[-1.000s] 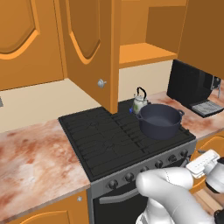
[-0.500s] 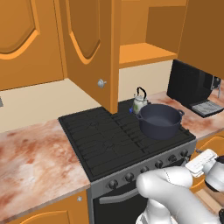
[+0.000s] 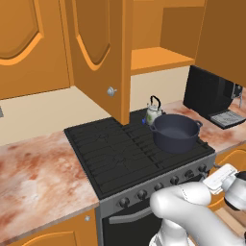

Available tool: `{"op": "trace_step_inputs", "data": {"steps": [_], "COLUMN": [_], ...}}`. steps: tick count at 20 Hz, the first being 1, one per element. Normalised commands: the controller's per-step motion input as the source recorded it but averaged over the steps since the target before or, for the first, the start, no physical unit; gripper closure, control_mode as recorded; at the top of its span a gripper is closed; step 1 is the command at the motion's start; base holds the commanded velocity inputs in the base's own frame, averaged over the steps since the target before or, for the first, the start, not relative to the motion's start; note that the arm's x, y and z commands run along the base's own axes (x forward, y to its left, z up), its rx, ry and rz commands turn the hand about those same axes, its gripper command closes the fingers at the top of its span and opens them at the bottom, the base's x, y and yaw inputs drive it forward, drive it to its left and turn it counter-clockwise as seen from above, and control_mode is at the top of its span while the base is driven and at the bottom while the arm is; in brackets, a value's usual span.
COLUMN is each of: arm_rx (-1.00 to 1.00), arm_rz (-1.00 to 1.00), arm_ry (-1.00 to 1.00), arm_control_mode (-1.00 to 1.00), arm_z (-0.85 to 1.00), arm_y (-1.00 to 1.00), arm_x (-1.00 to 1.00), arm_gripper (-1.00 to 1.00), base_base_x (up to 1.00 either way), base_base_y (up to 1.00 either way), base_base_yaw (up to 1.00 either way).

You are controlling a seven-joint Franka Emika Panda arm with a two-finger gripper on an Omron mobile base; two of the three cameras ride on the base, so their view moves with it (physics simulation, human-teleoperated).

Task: Pick the kettle from the cabinet and place it on a stove burner. Then pick the pot from the counter and place it on another stove burner. Finally, turn both burners on.

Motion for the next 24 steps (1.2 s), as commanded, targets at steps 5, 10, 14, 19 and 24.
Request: {"op": "trace_step_inputs", "data": {"steps": [5, 10, 14, 19, 24], "arm_rx": [0.02, 0.02, 0.02, 0.03, 0.03], "arm_rz": [0.0, 0.0, 0.0, 0.0, 0.0], "arm_ry": [0.0, 0.0, 0.0, 0.0, 0.0], "arm_control_mode": [-1.0, -1.0, -1.0, -1.0, -1.0], "arm_z": [-0.06, -0.07, -0.06, -0.07, -0.1], "arm_y": [0.0, 0.0, -0.01, -0.05, -0.04], "arm_x": [0.09, 0.1, 0.09, 0.06, 0.06], "arm_gripper": [-1.0, -1.0, -1.0, -1.0, -1.0], "base_base_x": [0.0, 0.0, 0.0, 0.0, 0.0], "base_base_y": [0.0, 0.0, 0.0, 0.0, 0.0], "base_base_yaw": [0.0, 0.0, 0.0, 0.0, 0.0]}}
